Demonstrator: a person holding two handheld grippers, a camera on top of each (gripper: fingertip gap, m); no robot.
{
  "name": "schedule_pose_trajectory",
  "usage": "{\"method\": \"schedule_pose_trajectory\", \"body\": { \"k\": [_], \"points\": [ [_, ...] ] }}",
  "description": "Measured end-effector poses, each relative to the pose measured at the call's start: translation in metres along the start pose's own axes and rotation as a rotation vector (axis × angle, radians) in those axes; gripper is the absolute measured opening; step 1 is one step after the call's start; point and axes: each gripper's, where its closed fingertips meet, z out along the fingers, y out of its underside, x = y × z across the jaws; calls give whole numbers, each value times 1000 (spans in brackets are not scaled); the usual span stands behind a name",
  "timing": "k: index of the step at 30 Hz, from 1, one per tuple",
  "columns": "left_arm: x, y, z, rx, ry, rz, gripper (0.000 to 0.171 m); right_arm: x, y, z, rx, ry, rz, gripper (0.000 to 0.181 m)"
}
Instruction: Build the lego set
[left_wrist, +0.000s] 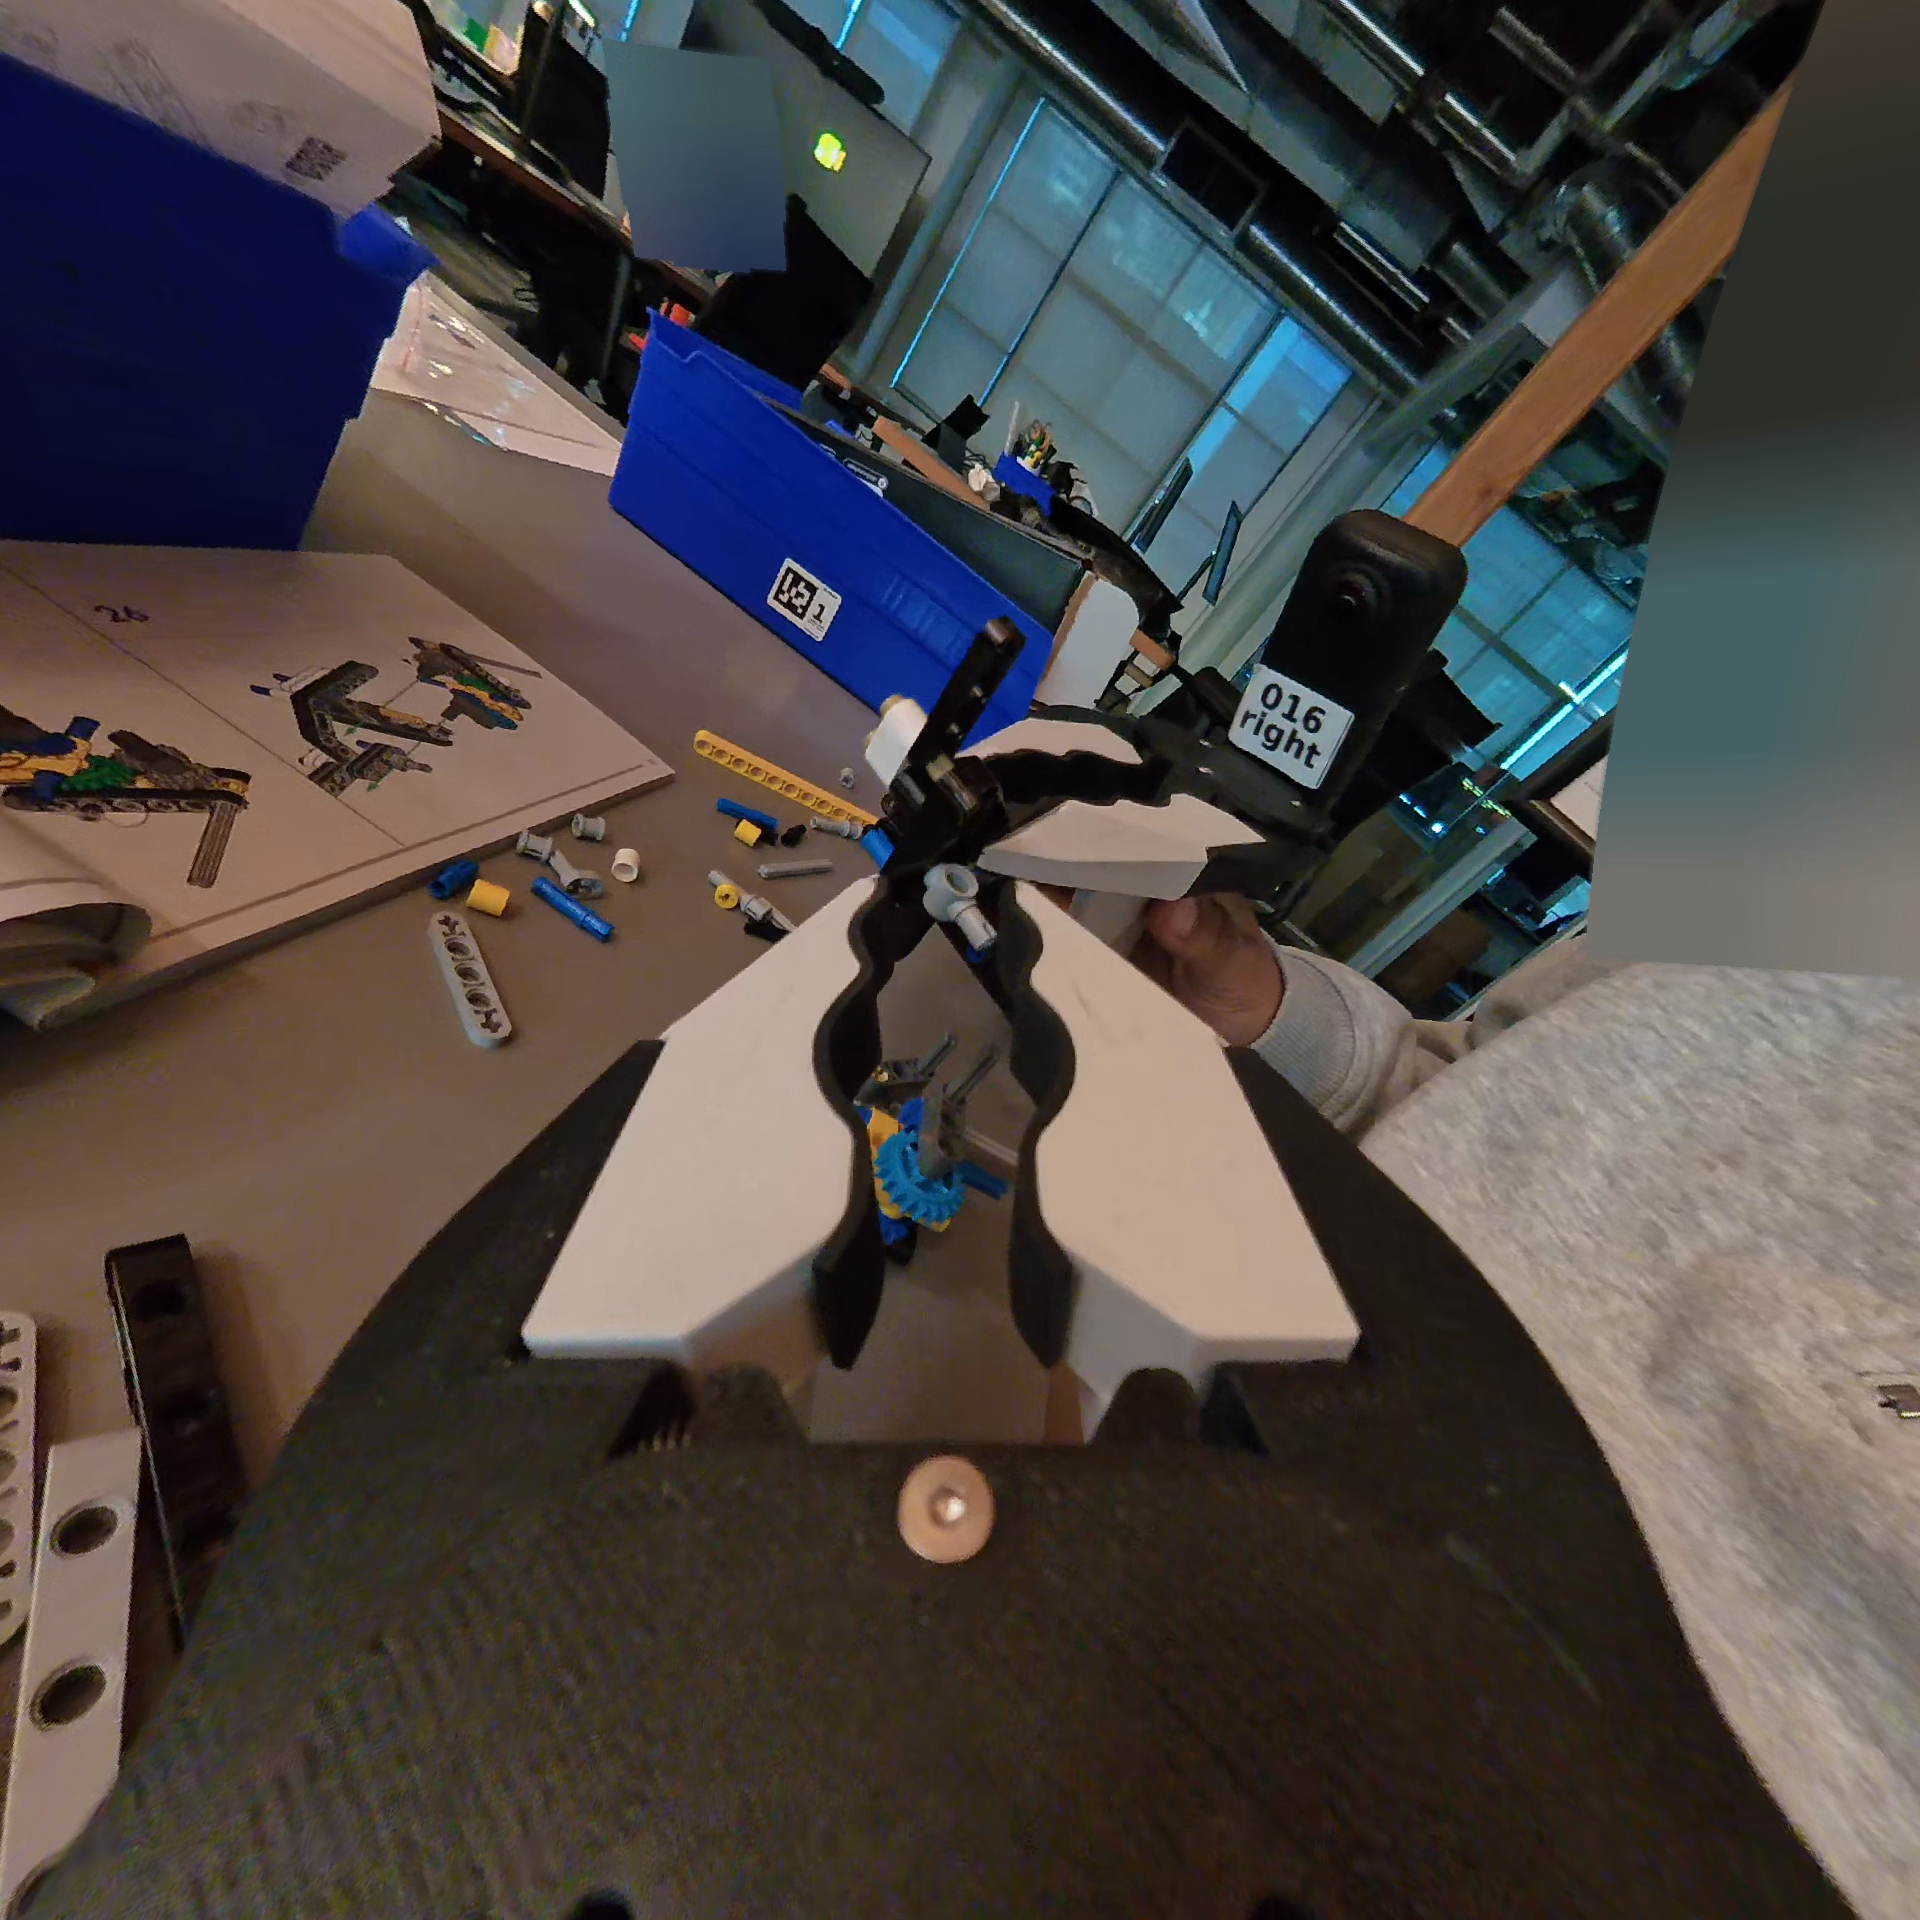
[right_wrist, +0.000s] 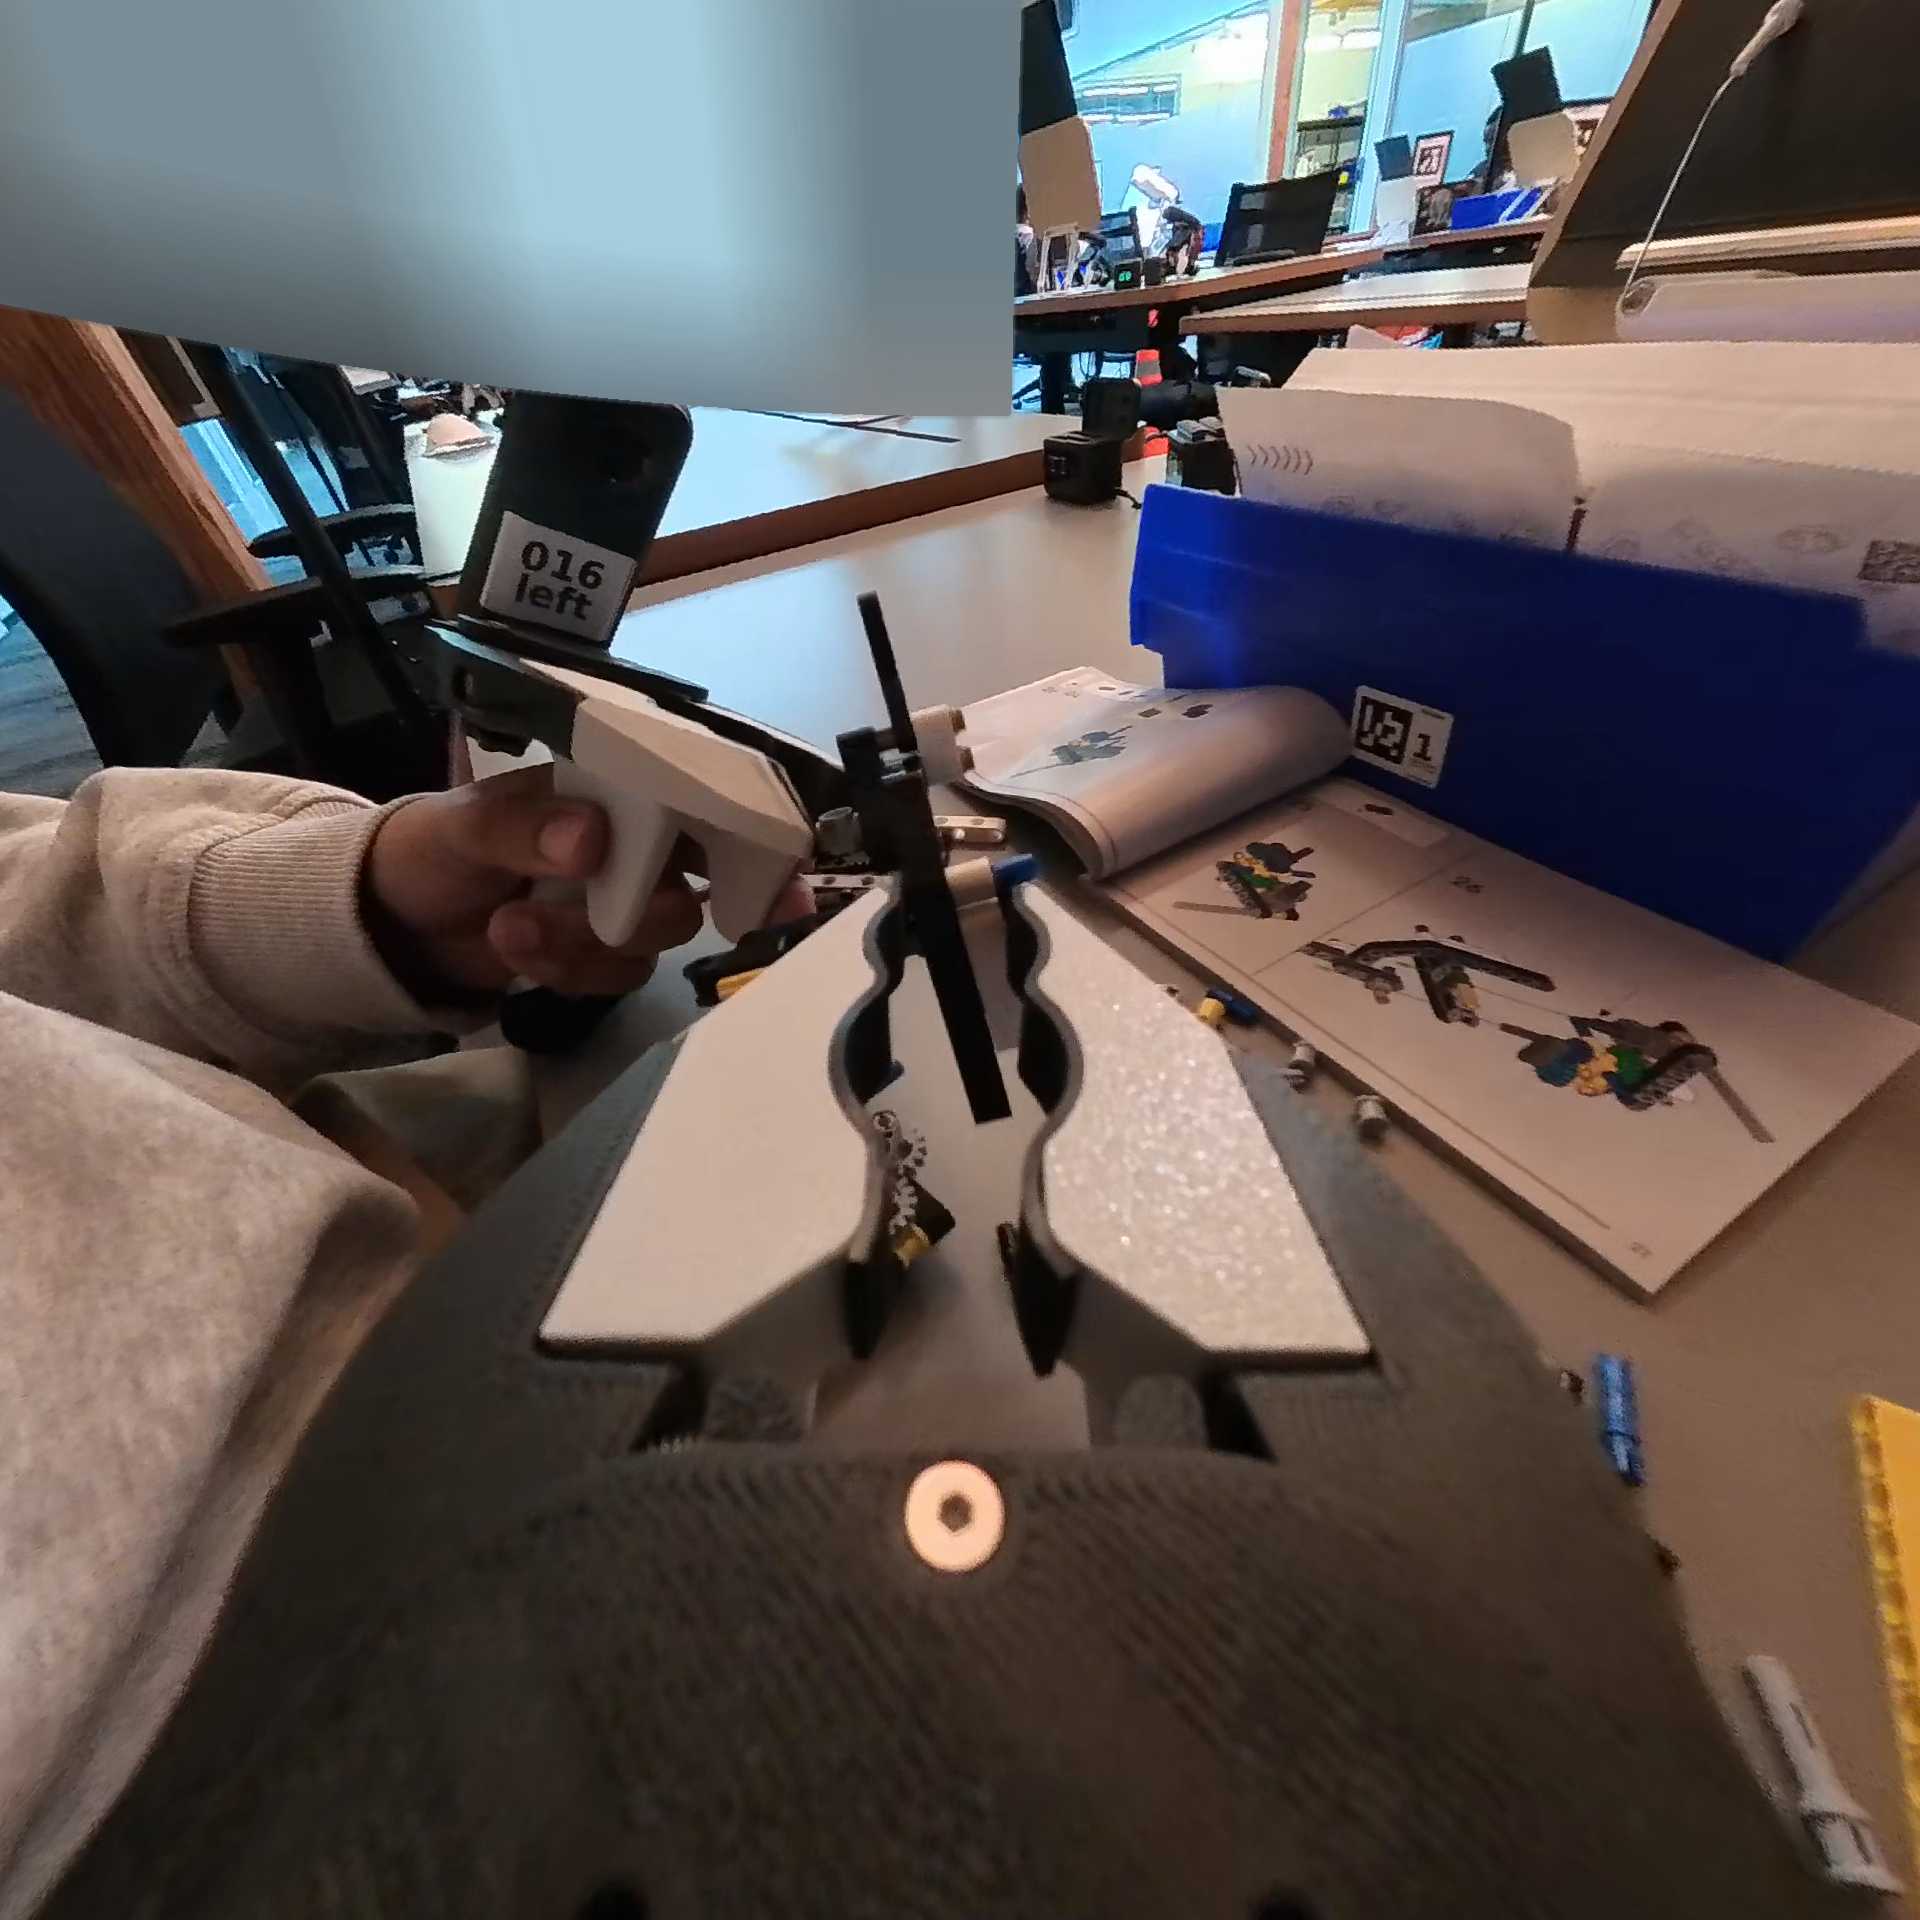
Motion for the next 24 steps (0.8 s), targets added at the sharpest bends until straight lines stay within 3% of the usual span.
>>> {"method": "schedule_pose_trajectory", "body": {
  "k": [15,24],
  "points": [
    [2,-8,2,50,10,-37,12,-1,-2,-3,-2,-27,-8,17],
    [5,-11,1,63,11,-31,23,28,-10,-16,47,97,70,17]
  ]
}}
